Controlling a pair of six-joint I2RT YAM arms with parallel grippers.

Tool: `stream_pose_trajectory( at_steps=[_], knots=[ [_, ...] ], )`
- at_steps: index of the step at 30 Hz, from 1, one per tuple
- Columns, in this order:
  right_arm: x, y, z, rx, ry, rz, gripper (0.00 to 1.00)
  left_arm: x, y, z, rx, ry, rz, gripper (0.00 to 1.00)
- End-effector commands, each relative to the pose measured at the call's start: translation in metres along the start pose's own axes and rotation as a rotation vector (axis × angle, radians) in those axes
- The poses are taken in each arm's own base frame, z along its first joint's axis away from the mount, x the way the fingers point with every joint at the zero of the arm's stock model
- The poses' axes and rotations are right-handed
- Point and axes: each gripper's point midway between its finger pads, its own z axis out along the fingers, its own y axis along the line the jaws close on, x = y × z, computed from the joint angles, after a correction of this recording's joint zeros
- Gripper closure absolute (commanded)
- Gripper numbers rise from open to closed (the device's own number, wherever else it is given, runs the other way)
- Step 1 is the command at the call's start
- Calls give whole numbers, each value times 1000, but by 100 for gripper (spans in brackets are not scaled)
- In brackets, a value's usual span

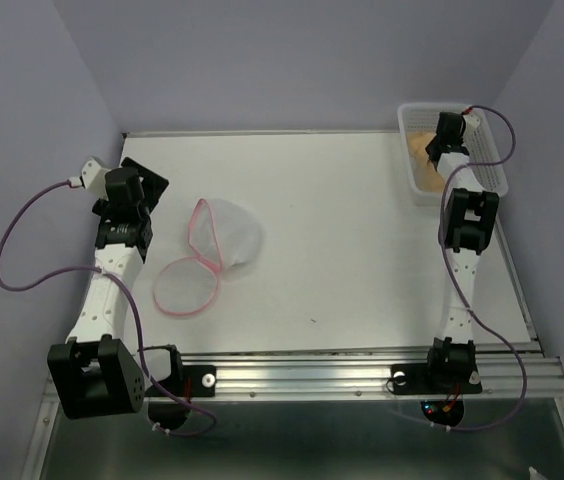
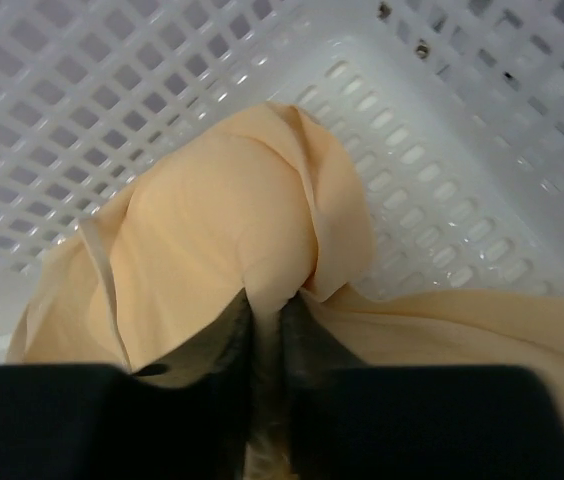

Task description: Place the bra in the laundry bag and zip it closed

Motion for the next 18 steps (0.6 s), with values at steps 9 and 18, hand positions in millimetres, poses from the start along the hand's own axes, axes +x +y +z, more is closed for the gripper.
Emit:
stream_pose_trajectory(
  at_steps=[9,18],
  knots=[
    [-67,23,-48,-120,-131,110,99,-23,-30,-3,71,-59,16,1],
    [-140,37,-166,-288,-400,229,99,-8,-49,-5,157,-31,40,1]
  ],
)
